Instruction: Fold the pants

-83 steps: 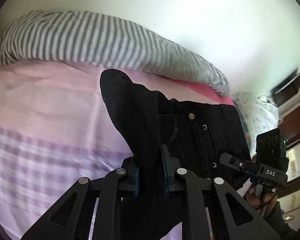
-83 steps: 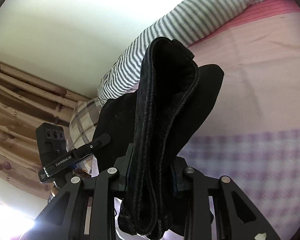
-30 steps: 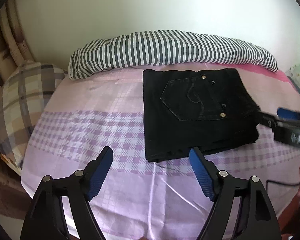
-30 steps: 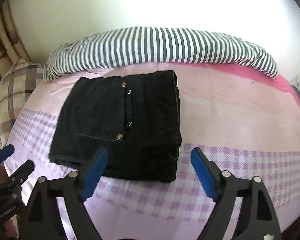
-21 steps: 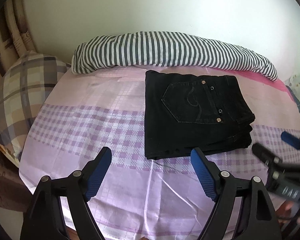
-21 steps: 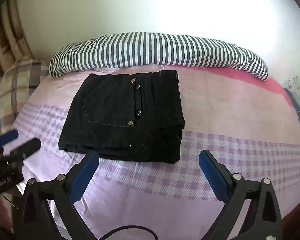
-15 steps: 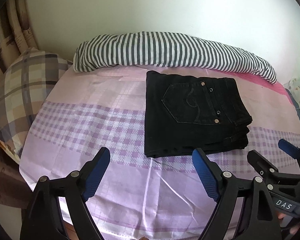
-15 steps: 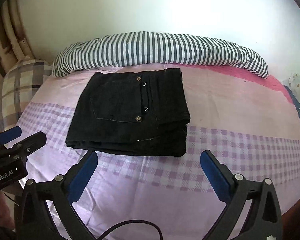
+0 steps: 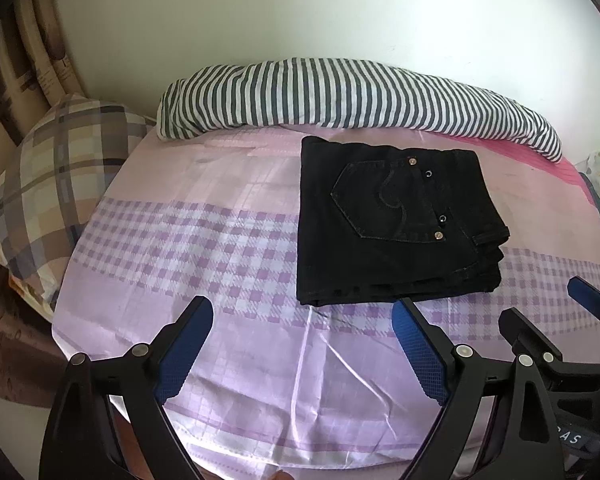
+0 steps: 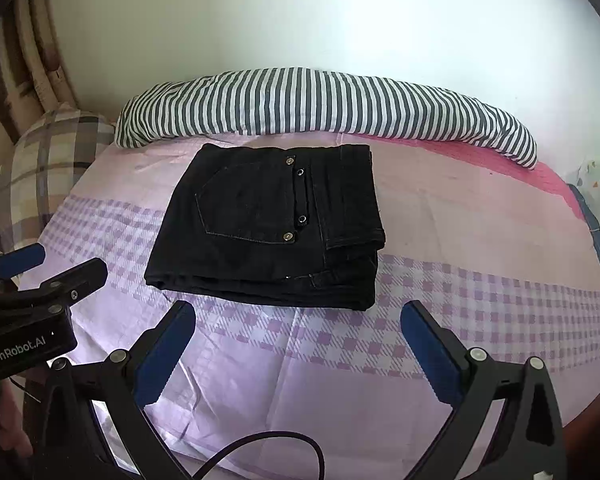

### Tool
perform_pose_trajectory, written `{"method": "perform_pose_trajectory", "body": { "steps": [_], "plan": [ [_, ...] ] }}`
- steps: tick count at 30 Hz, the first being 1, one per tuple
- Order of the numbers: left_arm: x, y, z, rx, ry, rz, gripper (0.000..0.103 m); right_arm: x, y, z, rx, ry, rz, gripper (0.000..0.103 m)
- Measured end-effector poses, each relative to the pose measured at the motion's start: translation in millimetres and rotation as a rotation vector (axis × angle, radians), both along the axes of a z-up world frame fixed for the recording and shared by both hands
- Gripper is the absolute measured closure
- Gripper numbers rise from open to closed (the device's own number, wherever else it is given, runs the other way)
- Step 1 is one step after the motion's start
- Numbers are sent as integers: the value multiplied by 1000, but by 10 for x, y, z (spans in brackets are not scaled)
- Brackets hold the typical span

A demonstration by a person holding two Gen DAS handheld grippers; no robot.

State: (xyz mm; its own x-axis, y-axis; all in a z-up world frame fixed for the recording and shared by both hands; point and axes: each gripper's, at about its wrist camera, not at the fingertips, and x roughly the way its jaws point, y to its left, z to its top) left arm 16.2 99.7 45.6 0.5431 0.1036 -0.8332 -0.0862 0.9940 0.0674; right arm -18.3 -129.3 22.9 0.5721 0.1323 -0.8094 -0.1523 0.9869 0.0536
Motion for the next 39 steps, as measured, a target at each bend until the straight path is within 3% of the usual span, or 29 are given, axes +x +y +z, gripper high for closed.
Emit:
{"method": "perform_pose_trajectory", "body": {
  "steps": [39],
  "plan": [
    [32,-16,-39,56,5,-10,12,23,-16,-102,18,48,-16,1]
  ]
}}
